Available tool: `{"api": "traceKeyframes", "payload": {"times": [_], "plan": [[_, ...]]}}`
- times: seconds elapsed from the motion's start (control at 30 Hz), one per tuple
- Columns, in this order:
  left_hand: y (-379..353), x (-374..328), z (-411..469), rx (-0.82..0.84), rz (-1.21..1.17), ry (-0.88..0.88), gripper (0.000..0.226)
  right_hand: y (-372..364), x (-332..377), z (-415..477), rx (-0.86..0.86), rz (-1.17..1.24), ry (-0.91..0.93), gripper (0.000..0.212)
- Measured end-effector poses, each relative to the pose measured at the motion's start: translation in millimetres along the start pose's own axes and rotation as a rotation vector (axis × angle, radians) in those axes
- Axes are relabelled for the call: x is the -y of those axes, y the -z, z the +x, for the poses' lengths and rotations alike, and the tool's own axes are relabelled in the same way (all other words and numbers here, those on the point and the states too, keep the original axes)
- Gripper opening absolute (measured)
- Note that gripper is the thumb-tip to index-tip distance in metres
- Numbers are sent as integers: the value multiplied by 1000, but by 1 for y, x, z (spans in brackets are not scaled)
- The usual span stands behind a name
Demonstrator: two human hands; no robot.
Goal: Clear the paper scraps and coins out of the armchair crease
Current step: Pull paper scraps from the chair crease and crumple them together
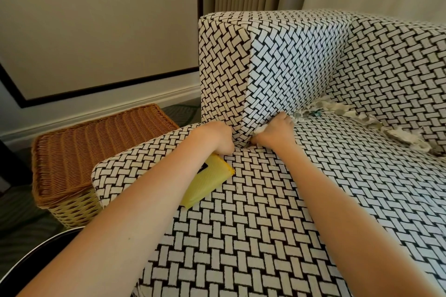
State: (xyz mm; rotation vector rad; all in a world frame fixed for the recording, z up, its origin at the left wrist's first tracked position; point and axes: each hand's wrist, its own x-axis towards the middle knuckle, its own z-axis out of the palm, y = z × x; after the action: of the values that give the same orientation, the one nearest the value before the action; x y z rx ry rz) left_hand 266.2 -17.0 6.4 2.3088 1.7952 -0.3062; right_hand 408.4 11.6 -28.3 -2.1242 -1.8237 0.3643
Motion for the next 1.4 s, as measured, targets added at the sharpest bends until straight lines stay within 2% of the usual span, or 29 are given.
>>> {"api": "traceKeyframes", "payload": {"times": [0.1,0.3,0.4,0.5,0.6,0.73,0.87,0.97,1.13,1.33,1.4], "plan": [[0,0,1,5,-2,8,12,-2,0,3,-17,-68,-1,99],[0,1,1,-9,-20,-5,9,-5,0,-3,-130,43,0,75],[1,1,-1,-9,-5,1,10,-2,2,-1,-91,-89,23,62],[1,0,-1,-4,6,9,13,-2,2,10,-22,-248,5,76],[1,-1,2,5,9,20,18,-6,-1,19,41,-264,-42,93],[2,-4,7,6,21,29,26,-7,2,21,-36,-235,-42,70],[-1,-3,10,-30,39,15,27,-10,1,16,-88,-265,-34,66],[0,-3,9,-27,39,14,28,-11,3,13,-121,-291,-5,47],[5,-16,2,-28,44,27,17,-11,2,10,-152,-258,50,19],[5,-25,-6,-147,-154,-8,20,-1,-10,6,-191,-115,90,9],[5,-29,-6,-171,-242,-38,30,0,-14,3,-202,-27,80,9]]}}
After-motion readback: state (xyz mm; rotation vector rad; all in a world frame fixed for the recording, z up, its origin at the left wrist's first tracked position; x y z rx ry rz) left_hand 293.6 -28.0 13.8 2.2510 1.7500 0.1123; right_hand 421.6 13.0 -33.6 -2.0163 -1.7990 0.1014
